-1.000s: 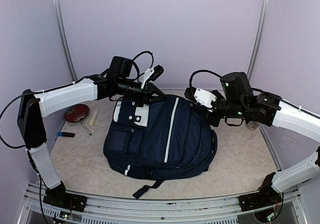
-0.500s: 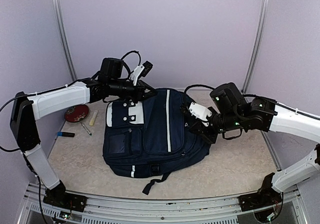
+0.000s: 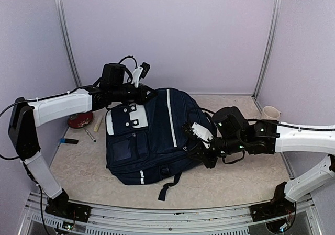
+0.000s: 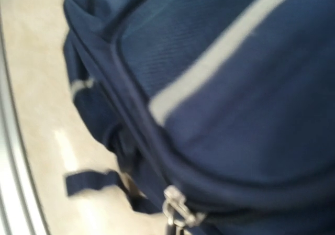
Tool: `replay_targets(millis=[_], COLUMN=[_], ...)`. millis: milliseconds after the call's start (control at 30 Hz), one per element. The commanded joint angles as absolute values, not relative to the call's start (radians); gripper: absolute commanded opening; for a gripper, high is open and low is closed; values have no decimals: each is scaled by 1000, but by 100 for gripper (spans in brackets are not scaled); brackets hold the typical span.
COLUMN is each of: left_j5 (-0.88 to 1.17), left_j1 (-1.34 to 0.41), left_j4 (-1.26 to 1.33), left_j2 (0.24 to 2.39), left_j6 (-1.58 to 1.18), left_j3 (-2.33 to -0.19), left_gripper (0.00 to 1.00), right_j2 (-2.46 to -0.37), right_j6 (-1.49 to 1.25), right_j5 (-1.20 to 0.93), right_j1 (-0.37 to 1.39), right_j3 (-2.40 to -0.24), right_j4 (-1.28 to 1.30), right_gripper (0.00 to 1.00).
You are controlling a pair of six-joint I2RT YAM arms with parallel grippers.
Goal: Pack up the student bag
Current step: Unzip the upper front pocket of the student bag, then pass from the left arm to the right
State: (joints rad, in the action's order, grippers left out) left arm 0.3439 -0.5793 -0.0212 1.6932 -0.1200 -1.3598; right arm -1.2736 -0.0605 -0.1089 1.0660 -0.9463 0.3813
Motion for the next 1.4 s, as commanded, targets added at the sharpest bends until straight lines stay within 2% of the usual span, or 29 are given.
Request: replay_targets(millis=[0,200,467,533,600,633,733,867,1000,1200,1267,1367], left_j5=[-45,-34,22,77,188,235,341,420,438,424,418,411], left_j1=[-604,-655,-669,-660,-646,-640,-632,-640,-655,-677,-679,-681], left_j4=[359,397,407,409,396,388,402,419,411,347,334,326], left_j2=[1629,1655,1654,1649,1657,1662,1669,1667,1671,1682,1681,1677], left_j6=[-189,-224,-208,-185,-159,-154,-125,-75,-37,18,30,37], left_j3=[-1421,-1445,-1422,-1412,-1422,-1429,-1422,-1406,-1412,-1438,-1438,-1428], left_gripper=[0,0,0,0,0,0,0,0,0,0,0,0], right_j2=[-1289,-1383,-1461,-1438,-1377,-1343,-1225,-1090,-1126,-1312,-1358,-1414], right_j6=[-152,-195,-190,-177,-155,-142,-144,-263,-437,-438,-407,-391], right_j5=[-401,-279,-274,-276,-295,-312,-332,-242,-249,-354,-411,-521], right_j1=[1129,1157,1183,1183,1181,1178,1145,998,771,649,646,646], right_j3=[-841,-893,-943,-950,-962,-971,-1000,-1007,-1032,-1099,-1115,-1120], right_j4=[189,114,-6,1,35,54,103,138,231,217,192,160], right_gripper=[0,0,0,11,31,37,51,62,62,64,58,40])
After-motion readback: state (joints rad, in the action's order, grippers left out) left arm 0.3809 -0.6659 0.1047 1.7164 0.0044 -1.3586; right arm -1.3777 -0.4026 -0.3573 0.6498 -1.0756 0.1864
